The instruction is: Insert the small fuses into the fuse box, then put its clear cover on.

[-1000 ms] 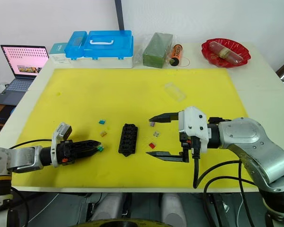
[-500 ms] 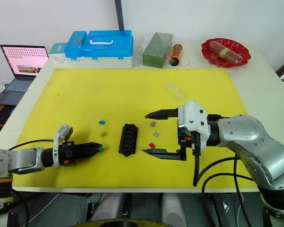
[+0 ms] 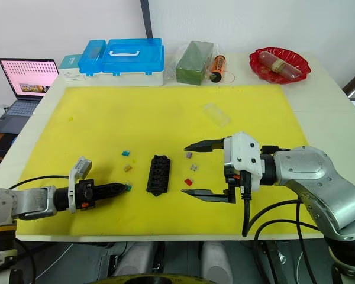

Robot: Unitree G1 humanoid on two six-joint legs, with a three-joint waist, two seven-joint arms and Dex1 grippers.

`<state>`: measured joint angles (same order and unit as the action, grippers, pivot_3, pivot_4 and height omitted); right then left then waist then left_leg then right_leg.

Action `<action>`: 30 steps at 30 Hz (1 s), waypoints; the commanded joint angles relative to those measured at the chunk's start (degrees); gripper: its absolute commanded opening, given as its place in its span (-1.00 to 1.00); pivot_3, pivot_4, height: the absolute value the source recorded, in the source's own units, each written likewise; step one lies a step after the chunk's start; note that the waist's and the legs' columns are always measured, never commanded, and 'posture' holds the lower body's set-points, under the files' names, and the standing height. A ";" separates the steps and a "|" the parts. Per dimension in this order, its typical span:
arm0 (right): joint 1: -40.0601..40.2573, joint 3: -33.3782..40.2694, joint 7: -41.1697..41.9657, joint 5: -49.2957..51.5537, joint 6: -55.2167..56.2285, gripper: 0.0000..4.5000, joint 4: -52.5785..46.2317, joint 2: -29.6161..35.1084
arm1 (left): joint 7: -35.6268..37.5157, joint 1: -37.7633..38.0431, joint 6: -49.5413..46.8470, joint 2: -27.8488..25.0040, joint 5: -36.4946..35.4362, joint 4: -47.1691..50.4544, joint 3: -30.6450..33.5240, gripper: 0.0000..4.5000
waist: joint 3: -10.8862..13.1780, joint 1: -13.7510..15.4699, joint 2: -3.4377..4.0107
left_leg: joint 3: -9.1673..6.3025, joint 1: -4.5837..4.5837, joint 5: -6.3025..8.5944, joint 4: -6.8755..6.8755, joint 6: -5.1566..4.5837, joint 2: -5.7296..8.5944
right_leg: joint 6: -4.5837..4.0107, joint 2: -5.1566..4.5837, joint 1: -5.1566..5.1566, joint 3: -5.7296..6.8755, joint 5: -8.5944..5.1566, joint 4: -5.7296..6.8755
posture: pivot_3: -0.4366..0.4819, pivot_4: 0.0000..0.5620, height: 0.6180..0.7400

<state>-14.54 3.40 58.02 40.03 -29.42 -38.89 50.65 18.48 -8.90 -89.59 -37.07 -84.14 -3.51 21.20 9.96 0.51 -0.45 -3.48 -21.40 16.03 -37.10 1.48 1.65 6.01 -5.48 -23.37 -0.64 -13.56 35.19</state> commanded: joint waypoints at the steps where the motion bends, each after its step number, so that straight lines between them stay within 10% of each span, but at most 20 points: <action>1: -1.04 0.62 0.10 0.20 0.63 1.00 -0.35 -0.01 | 7.97 -2.63 -2.56 -7.05 -3.20 -0.46 -1.37 -0.98 | 0.05 -0.07 -0.09 | 0.00 -0.04 0.00 0.00 0.00 -0.02 | 0.00 0.03 -0.04 0.01 0.00 0.00 | -0.05 -0.47 1.00; 5: -2.76 -0.31 0.90 -0.04 0.97 1.00 1.44 -0.44 | 30.96 -12.82 -0.88 -21.69 3.92 5.20 -11.30 -0.98 | 0.26 0.06 -0.57 | -0.05 -0.19 -0.01 -0.01 0.02 -0.17 | -0.16 0.30 -0.17 0.08 0.06 -0.06 | -0.05 -0.47 1.00; 10: -4.96 -1.34 1.00 0.19 0.56 1.00 3.08 -1.62 | 72.09 -30.04 31.05 -39.06 33.65 11.24 -41.73 -0.98 | 0.27 -0.01 -0.32 | 0.31 -0.22 -0.02 0.14 0.08 -0.03 | -0.22 0.24 -0.19 -0.06 0.08 -0.32 | -0.05 -0.47 1.00; 14: -4.72 -2.53 0.73 -0.45 0.86 1.00 2.84 -2.88 | 74.02 -49.11 60.06 -44.57 44.22 11.49 -67.70 -0.98 | 0.31 -0.13 -0.40 | 0.36 -0.64 -0.02 0.17 0.07 -0.22 | -0.25 0.47 -0.46 -0.06 0.11 -0.53 | -0.05 -0.47 1.00; 21: -3.79 -3.08 -0.73 -0.43 0.37 1.00 1.10 -3.97 | 74.02 -81.73 99.28 -39.44 54.72 5.72 -106.41 -0.98 | 0.51 0.17 -0.72 | 0.30 -1.19 -0.04 -0.09 0.03 -0.21 | -0.21 0.68 -1.10 -0.09 0.14 -0.09 | -0.05 -0.47 1.00; 30: -3.48 -2.22 -0.67 -0.11 -0.28 1.00 1.25 -3.10 | 74.02 -97.79 120.30 -30.09 55.43 1.78 -131.47 -0.98 | 0.57 -0.60 -0.80 | 0.27 -1.10 -0.05 -0.31 0.01 -0.33 | 0.06 0.85 -1.04 -0.12 0.27 0.10 | -0.05 -0.47 1.00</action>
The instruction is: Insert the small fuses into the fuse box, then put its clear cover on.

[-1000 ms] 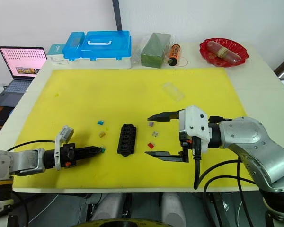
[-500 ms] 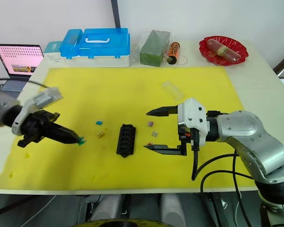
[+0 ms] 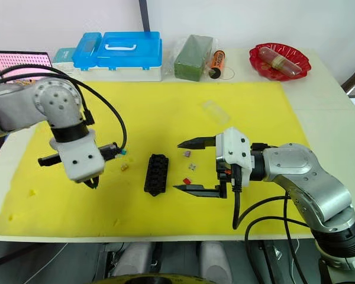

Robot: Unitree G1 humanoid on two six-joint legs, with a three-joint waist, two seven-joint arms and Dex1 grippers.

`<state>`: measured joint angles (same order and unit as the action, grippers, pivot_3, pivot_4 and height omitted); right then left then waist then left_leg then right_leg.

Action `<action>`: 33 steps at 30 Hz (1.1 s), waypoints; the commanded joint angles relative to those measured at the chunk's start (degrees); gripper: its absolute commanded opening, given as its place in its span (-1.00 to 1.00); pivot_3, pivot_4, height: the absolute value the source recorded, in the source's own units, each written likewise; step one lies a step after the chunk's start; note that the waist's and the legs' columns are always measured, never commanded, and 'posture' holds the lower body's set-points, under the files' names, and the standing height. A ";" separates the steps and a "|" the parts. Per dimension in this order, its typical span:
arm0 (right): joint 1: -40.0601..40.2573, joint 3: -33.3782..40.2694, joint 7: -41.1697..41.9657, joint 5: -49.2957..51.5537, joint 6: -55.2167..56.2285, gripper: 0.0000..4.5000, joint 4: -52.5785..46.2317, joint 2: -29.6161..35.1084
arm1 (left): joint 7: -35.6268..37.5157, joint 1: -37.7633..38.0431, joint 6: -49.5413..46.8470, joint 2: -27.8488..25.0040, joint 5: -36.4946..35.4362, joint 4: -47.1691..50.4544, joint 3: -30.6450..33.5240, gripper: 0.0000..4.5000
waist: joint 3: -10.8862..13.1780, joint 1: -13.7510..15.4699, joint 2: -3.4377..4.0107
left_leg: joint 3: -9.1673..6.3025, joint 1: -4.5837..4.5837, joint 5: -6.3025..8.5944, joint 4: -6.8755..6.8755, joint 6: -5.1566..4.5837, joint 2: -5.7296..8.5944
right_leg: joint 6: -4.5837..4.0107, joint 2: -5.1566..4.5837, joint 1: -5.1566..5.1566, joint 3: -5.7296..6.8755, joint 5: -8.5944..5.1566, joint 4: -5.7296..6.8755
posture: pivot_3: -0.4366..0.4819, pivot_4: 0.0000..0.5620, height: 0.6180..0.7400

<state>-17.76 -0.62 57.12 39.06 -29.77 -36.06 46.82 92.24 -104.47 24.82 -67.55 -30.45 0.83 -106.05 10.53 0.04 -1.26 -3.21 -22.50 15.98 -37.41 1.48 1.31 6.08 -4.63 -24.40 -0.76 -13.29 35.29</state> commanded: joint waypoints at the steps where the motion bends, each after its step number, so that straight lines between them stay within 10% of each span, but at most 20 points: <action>1: -0.33 1.71 0.33 0.87 0.03 1.00 -1.60 0.82 | 0.26 -2.41 7.38 1.14 2.18 -3.44 -4.99 -0.98 | 0.00 -0.22 0.00 | -0.01 0.03 0.00 0.00 0.00 -0.01 | 0.01 0.02 0.00 0.00 0.00 0.09 | -0.05 -0.47 1.00; 33: 2.18 4.57 1.26 3.59 -2.41 1.00 -3.78 4.74 | 0.26 14.37 17.65 17.23 17.36 -17.69 11.64 -0.98 | 0.01 -0.62 -0.04 | -0.15 0.09 0.12 -0.70 -0.24 -0.01 | 0.10 0.04 0.18 0.07 0.00 0.73 | -0.05 -0.47 1.00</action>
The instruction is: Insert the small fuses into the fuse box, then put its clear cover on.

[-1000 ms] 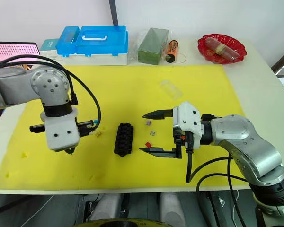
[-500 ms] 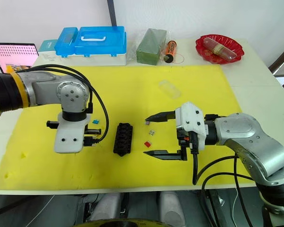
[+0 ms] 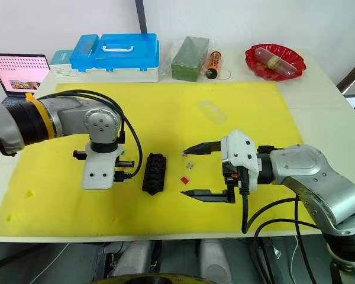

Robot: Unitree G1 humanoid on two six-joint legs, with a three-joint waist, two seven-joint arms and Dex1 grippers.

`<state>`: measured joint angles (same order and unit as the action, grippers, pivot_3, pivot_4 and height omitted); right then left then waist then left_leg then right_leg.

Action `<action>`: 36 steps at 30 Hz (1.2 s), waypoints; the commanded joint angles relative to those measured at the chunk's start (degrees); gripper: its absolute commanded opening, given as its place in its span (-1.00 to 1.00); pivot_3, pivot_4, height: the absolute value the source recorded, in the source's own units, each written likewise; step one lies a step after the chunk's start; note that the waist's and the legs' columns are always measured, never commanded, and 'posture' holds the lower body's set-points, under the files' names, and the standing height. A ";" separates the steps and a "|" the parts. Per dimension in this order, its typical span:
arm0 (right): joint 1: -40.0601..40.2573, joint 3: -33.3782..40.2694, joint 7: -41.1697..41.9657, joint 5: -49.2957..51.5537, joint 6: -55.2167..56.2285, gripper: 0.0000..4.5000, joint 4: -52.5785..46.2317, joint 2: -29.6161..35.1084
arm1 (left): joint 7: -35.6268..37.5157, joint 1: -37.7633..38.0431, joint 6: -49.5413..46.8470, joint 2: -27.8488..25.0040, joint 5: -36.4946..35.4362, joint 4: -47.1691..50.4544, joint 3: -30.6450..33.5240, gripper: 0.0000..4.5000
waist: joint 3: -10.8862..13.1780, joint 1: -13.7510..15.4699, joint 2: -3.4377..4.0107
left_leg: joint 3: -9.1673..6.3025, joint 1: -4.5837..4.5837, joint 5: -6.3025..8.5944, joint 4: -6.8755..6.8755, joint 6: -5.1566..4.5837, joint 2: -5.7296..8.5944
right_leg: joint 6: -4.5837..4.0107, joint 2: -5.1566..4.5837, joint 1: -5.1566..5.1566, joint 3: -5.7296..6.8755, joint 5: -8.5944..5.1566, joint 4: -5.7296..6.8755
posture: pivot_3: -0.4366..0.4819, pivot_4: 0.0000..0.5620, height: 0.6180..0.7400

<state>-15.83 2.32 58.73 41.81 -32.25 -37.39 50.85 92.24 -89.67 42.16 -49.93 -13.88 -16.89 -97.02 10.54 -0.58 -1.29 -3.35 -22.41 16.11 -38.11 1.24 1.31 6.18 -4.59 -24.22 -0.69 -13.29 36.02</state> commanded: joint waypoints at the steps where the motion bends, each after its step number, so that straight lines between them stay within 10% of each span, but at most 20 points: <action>1: 0.38 1.73 -0.35 0.84 0.07 1.00 -2.55 0.72 | 0.26 -0.26 0.48 -0.32 1.31 -0.20 2.79 -0.98 | 0.00 0.00 0.00 | 0.00 0.00 0.00 0.00 0.00 0.00 | 0.00 0.00 0.00 0.00 0.00 0.00 | -0.05 -0.47 1.00; 7: 0.71 1.94 -0.03 0.60 0.18 1.00 -2.42 0.83 | 0.26 0.72 0.52 0.36 2.38 -1.25 4.18 -0.88 | 0.00 0.00 0.00 | 0.00 0.00 0.00 -0.01 0.00 0.00 | 0.00 0.00 0.00 0.00 0.00 0.01 | -0.05 -0.47 1.00; 20: -0.34 0.84 1.35 -0.68 0.99 1.00 -0.84 0.61 | 0.26 2.07 1.87 3.11 4.06 -5.58 10.23 0.98 | 0.00 0.00 0.00 | 0.00 0.00 0.00 -0.03 0.00 0.01 | 0.00 0.00 0.00 0.00 0.00 0.05 | -0.05 -0.47 1.00; 28: -2.30 -0.51 2.70 -1.60 1.53 1.00 0.99 0.16 | 0.26 2.97 -1.81 5.55 1.45 -11.88 18.96 0.98 | 0.00 0.01 0.00 | 0.00 0.00 0.00 -0.05 0.00 0.02 | 0.00 -0.01 0.00 0.00 0.00 0.05 | -0.05 -0.47 1.00; 36: -2.59 -0.27 3.39 -2.18 1.98 1.00 1.85 0.13 | 0.26 2.48 -16.94 -9.55 -12.88 -4.66 17.85 0.98 | 0.00 -0.45 0.02 | -0.09 0.03 0.05 -0.01 -0.08 -0.05 | -0.02 0.08 -0.13 -0.05 -0.01 0.18 | -0.05 -0.47 1.00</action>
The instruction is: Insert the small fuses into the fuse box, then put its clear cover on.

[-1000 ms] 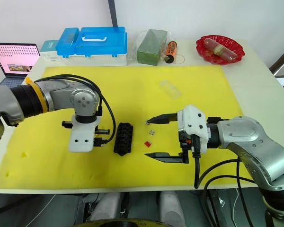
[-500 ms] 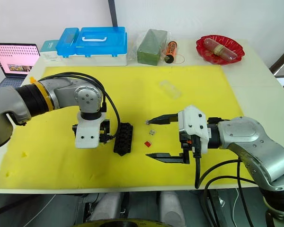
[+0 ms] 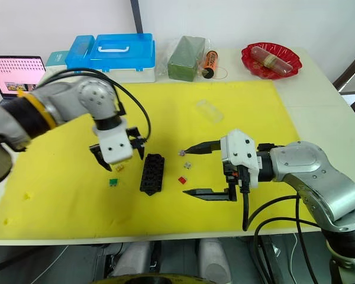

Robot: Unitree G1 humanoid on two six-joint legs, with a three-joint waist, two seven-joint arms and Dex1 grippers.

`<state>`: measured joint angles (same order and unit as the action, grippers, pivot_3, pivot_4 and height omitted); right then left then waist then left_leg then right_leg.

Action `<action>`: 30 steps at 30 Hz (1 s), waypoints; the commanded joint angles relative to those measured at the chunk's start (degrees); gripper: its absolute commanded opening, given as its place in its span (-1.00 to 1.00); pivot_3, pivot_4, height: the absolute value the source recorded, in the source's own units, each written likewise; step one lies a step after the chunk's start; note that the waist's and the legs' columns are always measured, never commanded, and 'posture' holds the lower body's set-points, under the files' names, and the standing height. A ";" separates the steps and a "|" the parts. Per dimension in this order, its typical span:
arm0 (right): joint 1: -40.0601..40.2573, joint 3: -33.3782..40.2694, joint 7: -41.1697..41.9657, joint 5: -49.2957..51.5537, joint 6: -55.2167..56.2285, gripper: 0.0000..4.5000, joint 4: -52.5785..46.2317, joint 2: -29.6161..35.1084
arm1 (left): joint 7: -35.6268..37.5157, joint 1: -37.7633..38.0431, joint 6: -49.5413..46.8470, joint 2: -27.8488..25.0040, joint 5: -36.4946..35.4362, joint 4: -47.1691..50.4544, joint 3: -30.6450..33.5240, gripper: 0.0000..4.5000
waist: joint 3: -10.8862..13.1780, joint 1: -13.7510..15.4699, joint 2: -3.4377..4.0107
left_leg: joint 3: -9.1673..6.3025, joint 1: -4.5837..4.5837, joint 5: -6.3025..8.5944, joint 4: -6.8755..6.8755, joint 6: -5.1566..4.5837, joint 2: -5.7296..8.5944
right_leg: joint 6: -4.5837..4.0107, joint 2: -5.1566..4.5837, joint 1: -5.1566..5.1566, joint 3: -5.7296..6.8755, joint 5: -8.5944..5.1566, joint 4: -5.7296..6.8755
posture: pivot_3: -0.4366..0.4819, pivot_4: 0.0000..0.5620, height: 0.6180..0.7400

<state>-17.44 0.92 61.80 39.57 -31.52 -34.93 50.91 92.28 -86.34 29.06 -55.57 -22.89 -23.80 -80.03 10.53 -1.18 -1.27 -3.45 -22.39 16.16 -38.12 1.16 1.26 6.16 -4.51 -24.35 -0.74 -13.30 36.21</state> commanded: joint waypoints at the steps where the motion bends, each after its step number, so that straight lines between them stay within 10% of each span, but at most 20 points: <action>1: -1.11 1.12 0.31 0.04 1.26 1.00 -0.50 0.01 | 0.22 -0.25 -5.53 -5.39 -4.81 3.19 1.61 0.98 | 0.00 0.22 0.00 | 0.00 0.00 0.00 0.00 0.00 0.00 | 0.00 -0.01 0.00 0.00 0.00 0.00 | -0.05 -0.47 1.00; 12: -3.36 -0.23 -0.08 -1.45 2.64 1.00 2.18 -1.55 | -13.07 28.30 -58.87 -22.50 -35.77 23.38 39.73 0.98 | 0.00 -0.10 0.00 | -0.01 0.03 0.00 -0.01 0.00 -0.10 | 0.02 -0.02 0.01 0.00 -0.01 0.04 | -0.05 -0.47 1.00; 18: -4.24 -2.54 0.47 -3.09 4.22 1.00 2.74 -3.24 | -35.30 61.49 -73.29 -33.58 -73.46 30.82 63.48 0.98 | 0.00 0.04 0.02 | 0.00 0.08 0.00 0.05 0.00 -0.28 | 0.01 -0.06 0.00 -0.08 0.00 0.03 | -0.05 -0.47 1.00; 24: -4.78 -3.45 0.80 -3.88 4.86 1.00 3.52 -4.37 | -53.91 96.85 -79.88 -23.26 -89.53 36.02 94.73 0.98 | -0.01 0.44 0.09 | 0.00 0.16 0.00 0.05 0.04 -0.23 | -0.02 -0.22 0.12 -0.06 0.01 -0.02 | -0.05 -0.47 1.00; 30: -5.46 -4.54 1.63 -4.75 5.31 1.00 5.22 -5.00 | -61.19 110.24 -91.53 -9.26 -90.11 32.80 109.06 0.98 | -0.04 0.35 0.11 | 0.09 0.26 0.01 0.15 0.05 -0.10 | -0.08 -0.13 0.09 -0.09 -0.01 0.00 | -0.05 -0.47 1.00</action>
<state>-22.23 -4.04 63.06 34.84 -27.15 -29.04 46.10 32.02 23.42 -59.74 -65.80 -111.90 9.51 25.68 10.50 -0.82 -1.16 -3.35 -22.10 16.17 -37.97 1.20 1.18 5.93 -4.62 -24.24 -0.83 -13.38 36.20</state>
